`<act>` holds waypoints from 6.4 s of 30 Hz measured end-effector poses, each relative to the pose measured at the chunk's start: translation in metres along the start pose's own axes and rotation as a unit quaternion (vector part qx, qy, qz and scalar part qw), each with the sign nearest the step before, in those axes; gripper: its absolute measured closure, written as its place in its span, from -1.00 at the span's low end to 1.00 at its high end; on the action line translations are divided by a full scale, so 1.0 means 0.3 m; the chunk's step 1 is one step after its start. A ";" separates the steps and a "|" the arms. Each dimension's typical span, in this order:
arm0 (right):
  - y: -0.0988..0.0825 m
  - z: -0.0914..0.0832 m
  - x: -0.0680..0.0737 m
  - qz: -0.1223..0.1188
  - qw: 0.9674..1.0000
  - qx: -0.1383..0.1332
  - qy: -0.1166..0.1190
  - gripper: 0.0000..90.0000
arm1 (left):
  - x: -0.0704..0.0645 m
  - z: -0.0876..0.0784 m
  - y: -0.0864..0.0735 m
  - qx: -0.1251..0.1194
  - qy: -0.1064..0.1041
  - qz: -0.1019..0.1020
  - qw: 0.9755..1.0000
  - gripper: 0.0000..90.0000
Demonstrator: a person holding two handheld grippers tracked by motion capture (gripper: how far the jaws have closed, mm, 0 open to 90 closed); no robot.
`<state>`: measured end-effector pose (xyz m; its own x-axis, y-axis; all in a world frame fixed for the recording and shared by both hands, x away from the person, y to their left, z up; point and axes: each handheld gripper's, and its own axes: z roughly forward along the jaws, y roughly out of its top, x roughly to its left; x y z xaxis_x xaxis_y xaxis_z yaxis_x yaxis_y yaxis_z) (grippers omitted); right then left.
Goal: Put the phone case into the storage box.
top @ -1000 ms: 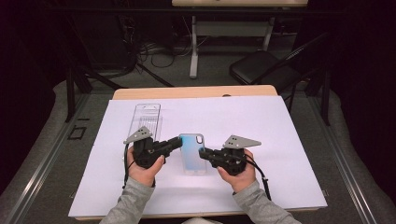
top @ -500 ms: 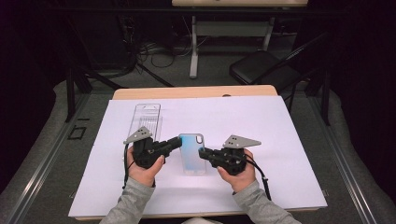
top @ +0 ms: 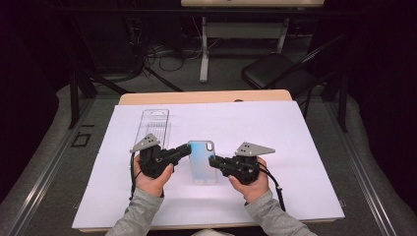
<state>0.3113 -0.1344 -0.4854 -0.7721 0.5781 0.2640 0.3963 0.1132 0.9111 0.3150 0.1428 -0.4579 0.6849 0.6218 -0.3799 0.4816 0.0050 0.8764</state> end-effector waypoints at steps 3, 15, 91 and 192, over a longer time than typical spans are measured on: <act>0.000 0.000 0.000 0.001 1.000 -0.001 0.000 0.82 | -0.001 0.000 0.000 0.000 0.002 -0.002 1.000 0.88; 0.000 0.001 0.002 0.001 1.000 -0.004 0.002 0.81 | -0.001 -0.002 0.000 -0.001 0.004 -0.004 1.000 0.88; 0.010 0.019 -0.020 -0.050 0.999 0.005 -0.016 -0.28 | 0.081 -0.070 0.024 -0.041 0.058 -0.008 0.997 0.89; 0.011 -0.005 -0.074 -0.032 0.999 0.021 -0.038 -1.00 | 0.439 -0.185 0.472 -0.088 0.202 0.022 0.975 0.90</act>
<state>0.3290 -0.1480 -0.4879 -0.7572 0.6277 0.1805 0.3698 0.1842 0.9107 0.4431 0.2689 -0.3676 0.4141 0.8820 -0.2247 0.3317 0.0837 0.9397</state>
